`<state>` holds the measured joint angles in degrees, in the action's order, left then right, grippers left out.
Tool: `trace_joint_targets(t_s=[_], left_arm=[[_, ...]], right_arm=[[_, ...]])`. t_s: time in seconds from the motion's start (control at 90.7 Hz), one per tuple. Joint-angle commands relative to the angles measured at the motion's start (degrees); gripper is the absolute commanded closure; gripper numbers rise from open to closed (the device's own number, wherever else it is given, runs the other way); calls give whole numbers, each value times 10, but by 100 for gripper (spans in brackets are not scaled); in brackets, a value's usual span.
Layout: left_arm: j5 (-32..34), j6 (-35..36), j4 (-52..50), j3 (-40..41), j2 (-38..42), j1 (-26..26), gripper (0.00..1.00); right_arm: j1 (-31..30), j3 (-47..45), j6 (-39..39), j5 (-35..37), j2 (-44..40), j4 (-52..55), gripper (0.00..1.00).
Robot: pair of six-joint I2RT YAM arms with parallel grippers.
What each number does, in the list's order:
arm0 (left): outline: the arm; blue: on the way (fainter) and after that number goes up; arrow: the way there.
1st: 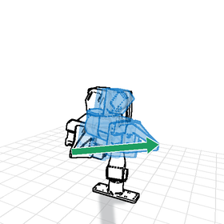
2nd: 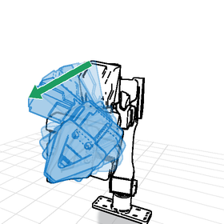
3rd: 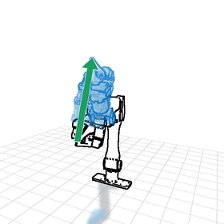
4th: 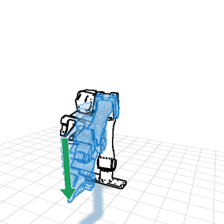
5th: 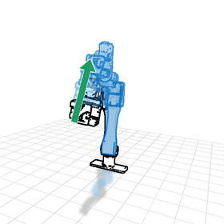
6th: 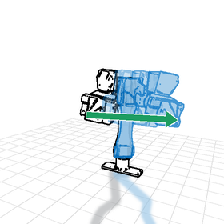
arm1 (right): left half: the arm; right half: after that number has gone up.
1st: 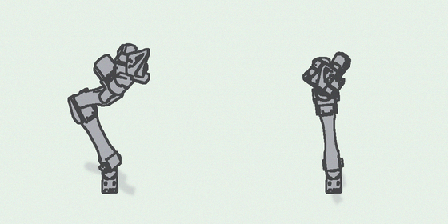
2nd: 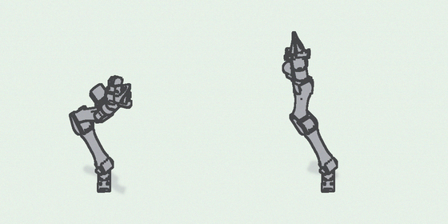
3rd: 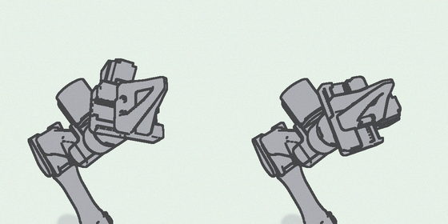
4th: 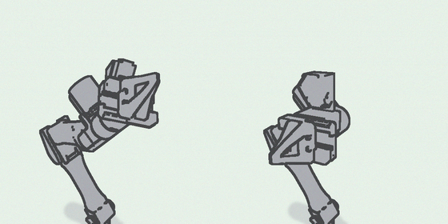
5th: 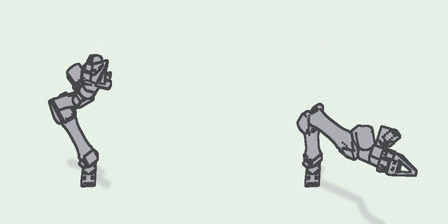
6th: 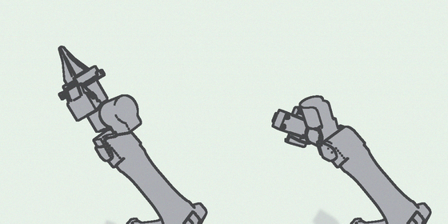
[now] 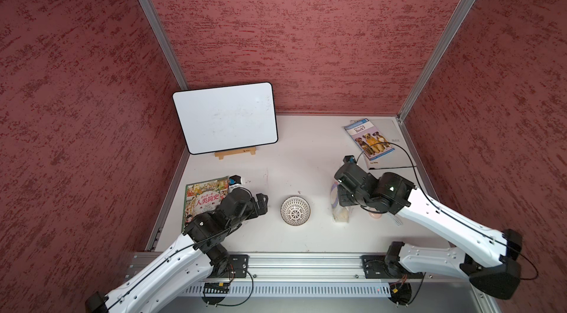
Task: Pour the oats into the breakfast bowl
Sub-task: Place the oats bag at the center of the board.
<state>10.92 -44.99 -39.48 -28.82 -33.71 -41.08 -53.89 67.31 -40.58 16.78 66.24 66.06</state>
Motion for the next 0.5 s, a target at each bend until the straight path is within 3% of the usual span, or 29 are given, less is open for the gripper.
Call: trace_joint_targets(t_s=[0.0,0.342,0.43,0.485], left_arm=[[-3,-5,11,7,0,4,0],[-13,-5,18,2,-11,4,0],[-17,-2,17,-9,-20,4,0],[-19,-2,15,-20,-27,4,0]], right_arm=[[-17,5,-17,28,-3,-41,100],[-49,15,-25,43,17,-39,100],[-50,22,-30,57,11,-28,71],[-50,28,-27,62,5,-20,39]])
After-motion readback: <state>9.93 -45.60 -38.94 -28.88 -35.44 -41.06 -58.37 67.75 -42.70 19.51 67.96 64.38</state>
